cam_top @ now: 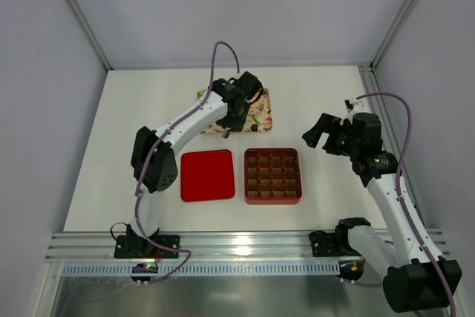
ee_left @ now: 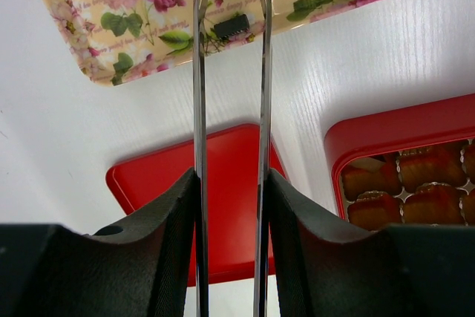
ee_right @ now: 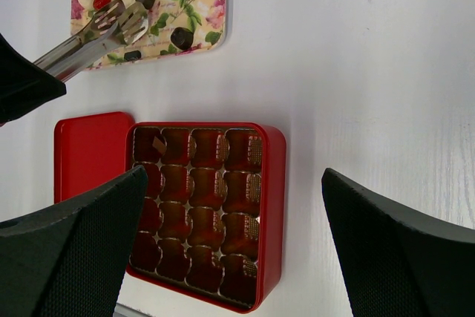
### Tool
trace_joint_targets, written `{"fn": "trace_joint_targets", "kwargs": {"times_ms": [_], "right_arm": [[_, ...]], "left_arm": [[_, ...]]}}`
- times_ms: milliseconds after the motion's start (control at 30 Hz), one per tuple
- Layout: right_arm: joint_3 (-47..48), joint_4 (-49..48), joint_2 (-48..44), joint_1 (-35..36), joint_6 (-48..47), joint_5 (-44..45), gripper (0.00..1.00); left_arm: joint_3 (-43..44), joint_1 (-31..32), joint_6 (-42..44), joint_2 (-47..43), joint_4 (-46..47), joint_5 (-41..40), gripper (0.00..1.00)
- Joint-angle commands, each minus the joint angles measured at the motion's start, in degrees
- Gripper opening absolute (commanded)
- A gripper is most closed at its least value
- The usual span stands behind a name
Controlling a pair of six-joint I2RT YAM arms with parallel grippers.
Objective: Pack the chocolate
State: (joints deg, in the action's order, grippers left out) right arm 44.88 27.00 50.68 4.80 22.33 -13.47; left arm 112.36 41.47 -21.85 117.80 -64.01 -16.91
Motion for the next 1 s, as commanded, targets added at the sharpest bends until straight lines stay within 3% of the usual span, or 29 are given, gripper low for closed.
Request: {"fn": "trace_joint_targets", "kwargs": {"times_ms": [0,967], "right_arm": [[0.4,-2.4,0.3,0.0,-0.9,-0.4,1.0],[0.5,-2.6,0.6,0.0,-0.8,-0.8,1.0]], "left_arm": [[0.1,-0.3,0.6,0.5,0.8,0.2,0.4],[-2.9,-0.3,-0.4,-2.1,0.0,1.8,0.39]]}}
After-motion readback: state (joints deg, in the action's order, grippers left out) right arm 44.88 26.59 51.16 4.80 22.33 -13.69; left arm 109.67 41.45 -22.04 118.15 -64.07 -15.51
